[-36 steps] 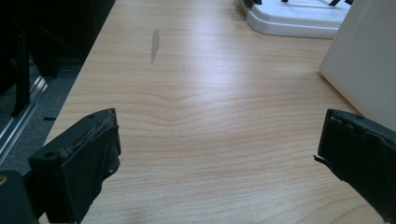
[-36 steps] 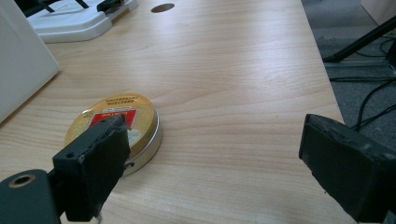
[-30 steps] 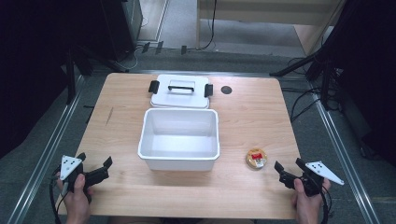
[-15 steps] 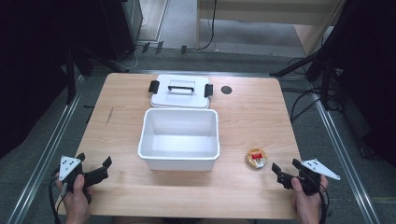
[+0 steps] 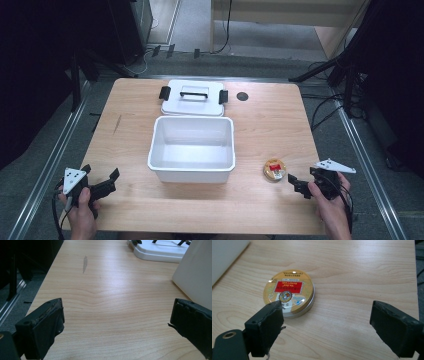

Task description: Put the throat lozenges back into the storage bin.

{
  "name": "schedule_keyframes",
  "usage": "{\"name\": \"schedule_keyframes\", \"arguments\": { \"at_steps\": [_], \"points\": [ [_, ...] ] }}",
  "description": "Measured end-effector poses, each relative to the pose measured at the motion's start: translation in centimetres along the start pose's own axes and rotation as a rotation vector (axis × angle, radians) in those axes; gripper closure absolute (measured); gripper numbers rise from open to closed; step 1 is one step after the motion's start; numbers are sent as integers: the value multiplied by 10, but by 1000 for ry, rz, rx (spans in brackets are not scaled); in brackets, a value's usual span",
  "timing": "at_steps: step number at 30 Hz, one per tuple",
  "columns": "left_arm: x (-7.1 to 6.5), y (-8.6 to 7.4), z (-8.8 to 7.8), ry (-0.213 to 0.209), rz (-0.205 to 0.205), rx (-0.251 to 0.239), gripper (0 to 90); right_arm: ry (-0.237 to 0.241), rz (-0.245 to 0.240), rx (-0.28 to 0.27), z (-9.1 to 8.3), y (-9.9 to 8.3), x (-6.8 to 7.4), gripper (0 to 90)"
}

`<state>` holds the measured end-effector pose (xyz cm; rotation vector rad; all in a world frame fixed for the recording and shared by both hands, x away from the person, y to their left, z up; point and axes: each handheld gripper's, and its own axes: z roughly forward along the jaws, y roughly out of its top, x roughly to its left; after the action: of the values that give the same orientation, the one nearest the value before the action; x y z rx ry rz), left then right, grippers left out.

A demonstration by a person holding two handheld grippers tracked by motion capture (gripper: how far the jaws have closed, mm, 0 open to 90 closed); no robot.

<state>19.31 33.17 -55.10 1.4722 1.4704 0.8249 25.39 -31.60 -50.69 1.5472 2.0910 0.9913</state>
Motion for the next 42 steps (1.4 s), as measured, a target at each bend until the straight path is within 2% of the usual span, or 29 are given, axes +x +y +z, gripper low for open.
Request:
{"name": "schedule_keyframes", "arguments": {
  "at_steps": [4, 5, 6, 8, 10, 11, 16, 19, 22, 25, 28, 32, 34, 42],
  "points": [
    [0, 0, 0, -1, -1, 3, 0, -12, -53, 87, 1, 17, 6, 119],
    [0, 0, 0, -1, -1, 2, 0, -18, -58, 115, 2, 23, 9, 119],
    [0, 0, 0, -2, -1, 1, 0, -18, -58, 115, 2, 23, 9, 119],
    [0, 0, 0, -2, -1, 1, 0, -26, -67, 151, 5, 31, 11, 119],
    [1, 0, 0, -4, -3, 0, 0, -47, -83, 210, 9, 42, 16, 119],
    [1, 0, 0, -5, -4, -1, 0, -47, -83, 210, 9, 42, 16, 119],
    [1, 0, 0, -9, -6, 0, 0, -48, -120, 295, 15, 57, 24, 118],
    [1, 1, 0, -10, -7, 1, 0, -50, -135, 369, 20, 65, 28, 116],
    [1, 1, 0, -12, -8, -1, 0, -81, -140, 444, 27, 71, 29, 115],
    [1, 1, 0, -12, -8, -1, 0, -75, -151, 515, 35, 78, 32, 106],
    [2, 1, 0, -14, -7, 3, 0, -53, -158, 578, 44, 83, 37, 36],
    [2, 1, 0, -16, -6, 3, 0, -23, -162, 634, 56, 87, 47, 0],
    [2, 1, 0, -15, -5, 5, 0, -33, -164, 668, 66, 87, 54, 0],
    [2, 1, 0, -17, -7, 4, 0, -59, -129, 712, 84, 87, 61, 17]
  ]
}}
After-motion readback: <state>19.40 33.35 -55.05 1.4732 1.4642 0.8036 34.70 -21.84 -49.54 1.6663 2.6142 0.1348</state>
